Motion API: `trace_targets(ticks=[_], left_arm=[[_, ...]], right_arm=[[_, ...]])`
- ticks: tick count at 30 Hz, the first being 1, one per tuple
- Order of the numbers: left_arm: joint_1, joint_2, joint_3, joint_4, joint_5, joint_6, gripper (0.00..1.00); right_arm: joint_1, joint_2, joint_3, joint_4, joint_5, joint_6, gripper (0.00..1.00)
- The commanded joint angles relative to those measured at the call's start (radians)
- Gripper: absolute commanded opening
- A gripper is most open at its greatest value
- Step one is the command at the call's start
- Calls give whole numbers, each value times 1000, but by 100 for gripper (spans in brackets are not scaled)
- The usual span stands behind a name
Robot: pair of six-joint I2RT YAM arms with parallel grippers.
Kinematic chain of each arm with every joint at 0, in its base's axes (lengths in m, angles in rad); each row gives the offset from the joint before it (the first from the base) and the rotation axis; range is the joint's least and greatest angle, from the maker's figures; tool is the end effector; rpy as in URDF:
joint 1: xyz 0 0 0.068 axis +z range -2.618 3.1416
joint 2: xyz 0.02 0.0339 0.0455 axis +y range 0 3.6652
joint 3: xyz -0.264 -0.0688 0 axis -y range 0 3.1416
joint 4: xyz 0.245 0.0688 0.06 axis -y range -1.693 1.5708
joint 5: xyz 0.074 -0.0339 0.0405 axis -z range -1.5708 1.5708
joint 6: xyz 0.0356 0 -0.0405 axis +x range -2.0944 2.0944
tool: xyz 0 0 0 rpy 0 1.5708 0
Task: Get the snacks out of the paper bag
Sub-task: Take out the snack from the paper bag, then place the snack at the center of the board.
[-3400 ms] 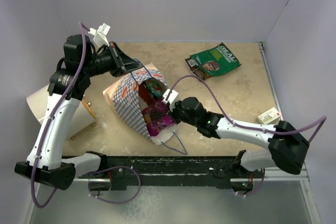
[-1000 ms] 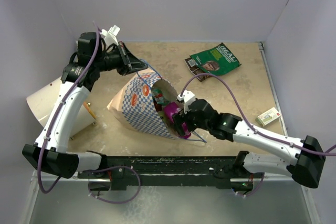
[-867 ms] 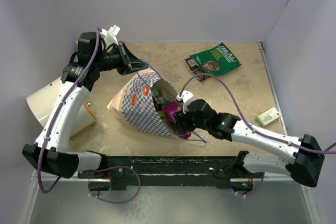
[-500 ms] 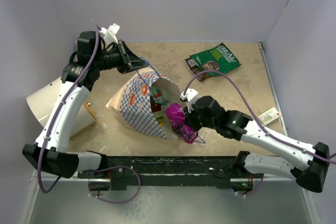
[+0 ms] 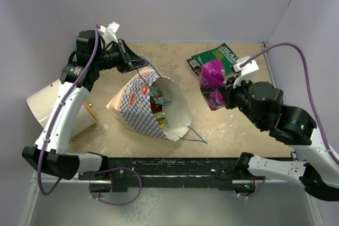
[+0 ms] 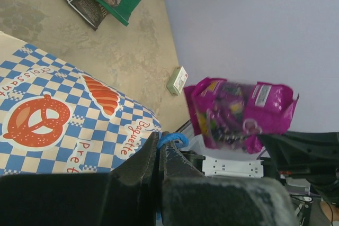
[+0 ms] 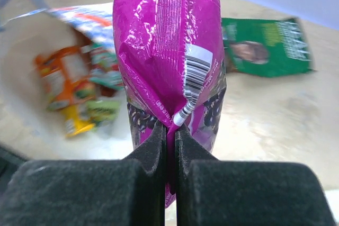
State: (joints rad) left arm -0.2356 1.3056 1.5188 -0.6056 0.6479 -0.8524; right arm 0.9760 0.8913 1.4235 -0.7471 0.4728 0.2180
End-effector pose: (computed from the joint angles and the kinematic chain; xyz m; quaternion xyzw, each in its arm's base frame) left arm 0.2596 -0.0844 0.4396 -0.0707 0.8046 -0.4991 0.3138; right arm 0.0908 0.1052 0.4723 -0.1437 0.7578 0.1919 0.6068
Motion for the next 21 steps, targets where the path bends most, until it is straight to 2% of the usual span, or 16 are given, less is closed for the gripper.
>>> trace_targets(ticks=[1,3,4,5,7,11,13,16,21], left_arm=[[13,-7,71,8,-22,29,0],[13,-11,90,7,-24,33,0],[13,-16,98,3,-28,39,0],[13,-18,108,-2,-32,44,0],[14,-19,127,-11,-27,48,0],[16,-9,190,-16,15,47,0],[16,-8,222,2,35,46,0],[18,8,276,11,66,47,0],[24,55,389,-2,106,53,0]], right_arm=[[-10,69,104,-82,456,37,0],[-67,135,87,-51,475,-31,0],[-133,167,65,-16,406,-65,0],[-269,200,44,23,312,-86,0],[-464,264,11,77,123,-79,0],[-703,375,-51,165,-37,-12,0],[-783,414,-72,203,-154,45,0],[-826,446,-119,296,-330,133,0],[-877,461,-213,446,-473,204,0]])
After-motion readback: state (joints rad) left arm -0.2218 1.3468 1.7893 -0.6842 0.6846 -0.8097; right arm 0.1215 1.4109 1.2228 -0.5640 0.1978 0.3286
